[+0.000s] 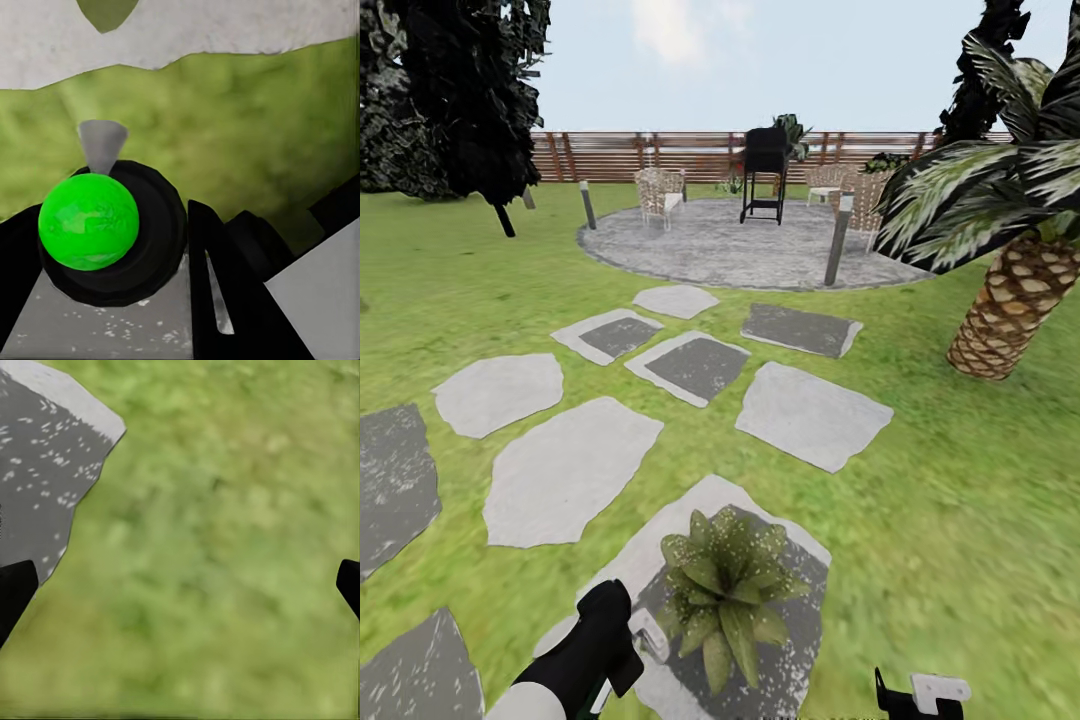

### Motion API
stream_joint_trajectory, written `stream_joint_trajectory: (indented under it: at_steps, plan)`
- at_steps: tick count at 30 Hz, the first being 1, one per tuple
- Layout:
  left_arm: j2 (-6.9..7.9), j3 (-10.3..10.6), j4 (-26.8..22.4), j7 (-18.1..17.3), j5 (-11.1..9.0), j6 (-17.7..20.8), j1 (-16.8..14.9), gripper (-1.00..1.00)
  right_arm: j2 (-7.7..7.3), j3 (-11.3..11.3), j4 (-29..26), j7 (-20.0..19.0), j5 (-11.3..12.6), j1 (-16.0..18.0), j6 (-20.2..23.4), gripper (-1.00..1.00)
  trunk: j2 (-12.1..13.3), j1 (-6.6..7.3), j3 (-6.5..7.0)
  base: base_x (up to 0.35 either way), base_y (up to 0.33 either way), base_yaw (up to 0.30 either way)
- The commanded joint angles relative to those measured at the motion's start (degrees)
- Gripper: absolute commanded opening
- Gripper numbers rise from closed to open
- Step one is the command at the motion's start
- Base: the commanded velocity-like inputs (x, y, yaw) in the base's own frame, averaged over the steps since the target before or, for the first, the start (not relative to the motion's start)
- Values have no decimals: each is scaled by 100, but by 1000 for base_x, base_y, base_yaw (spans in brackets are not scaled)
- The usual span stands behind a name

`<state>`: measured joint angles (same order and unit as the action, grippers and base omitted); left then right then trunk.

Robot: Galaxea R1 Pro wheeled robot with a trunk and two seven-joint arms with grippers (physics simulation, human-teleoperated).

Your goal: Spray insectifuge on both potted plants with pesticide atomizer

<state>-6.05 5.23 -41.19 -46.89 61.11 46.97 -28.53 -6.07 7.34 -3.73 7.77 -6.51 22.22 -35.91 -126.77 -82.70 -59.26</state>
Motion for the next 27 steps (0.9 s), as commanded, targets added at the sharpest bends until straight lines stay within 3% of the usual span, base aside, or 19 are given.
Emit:
stream_joint_trajectory:
  at_steps: [1,7,14,20,24,25,27]
  plan:
    - [-3,5,-16,-57,59,14,-3,-100,1,39,3,23,-61,2,-13,100,-2,3,-5,-222,-212,277]
    - [-10,-4,-38,-57,53,15,-3,-100,1,39,3,23,-61,2,-10,100,-2,3,-5,-160,-216,251]
    - [-10,-9,-44,-57,53,17,-3,-100,1,39,3,23,-61,2,-13,100,-2,3,-5,-7,-249,24]
    - [0,62,-7,-136,85,25,-79,-100,1,39,3,23,-61,2,-12,100,-2,3,-5,0,-30,137]
    - [76,66,18,-516,108,31,-193,-100,1,39,3,23,-61,2,-13,100,-2,3,-5,0,-1,47]
    - [123,74,21,-876,131,35,-325,-100,1,39,3,23,-61,2,-13,100,-2,3,-5,0,0,6]
    - [131,75,21,-1154,373,50,-404,-100,-6,39,3,23,-65,2,-13,100,-2,3,-5,0,0,2]
